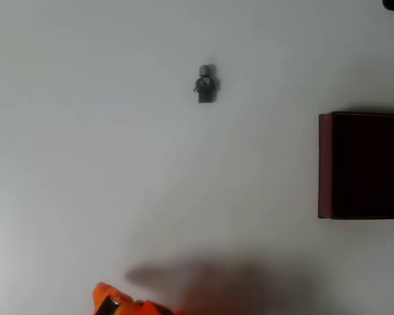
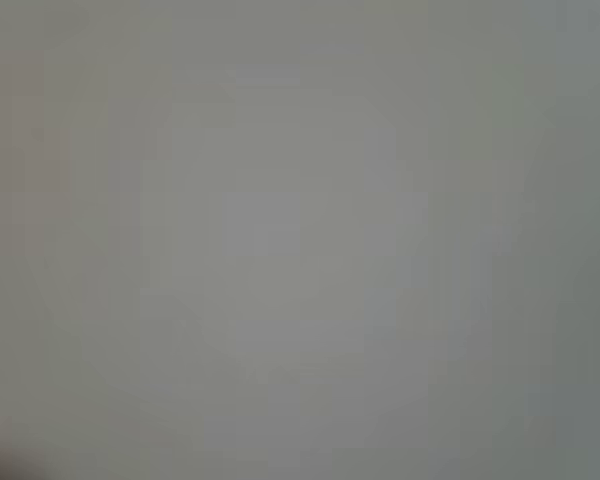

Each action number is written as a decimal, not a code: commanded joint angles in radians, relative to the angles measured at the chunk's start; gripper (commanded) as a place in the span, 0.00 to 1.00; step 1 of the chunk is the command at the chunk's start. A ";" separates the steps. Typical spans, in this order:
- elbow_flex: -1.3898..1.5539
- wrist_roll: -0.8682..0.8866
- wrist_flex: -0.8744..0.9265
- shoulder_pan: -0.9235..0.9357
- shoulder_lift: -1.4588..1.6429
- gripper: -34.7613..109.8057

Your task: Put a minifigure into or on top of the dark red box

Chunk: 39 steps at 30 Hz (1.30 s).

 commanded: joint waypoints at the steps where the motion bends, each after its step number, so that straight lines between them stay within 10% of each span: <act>1: -0.035 -0.020 0.023 -0.018 0.009 0.24; 23: -0.035 -0.009 0.023 -0.018 0.009 0.24; 36: -0.025 0.397 0.025 0.348 0.008 0.24; 39: -0.009 0.762 -0.023 0.321 0.009 0.28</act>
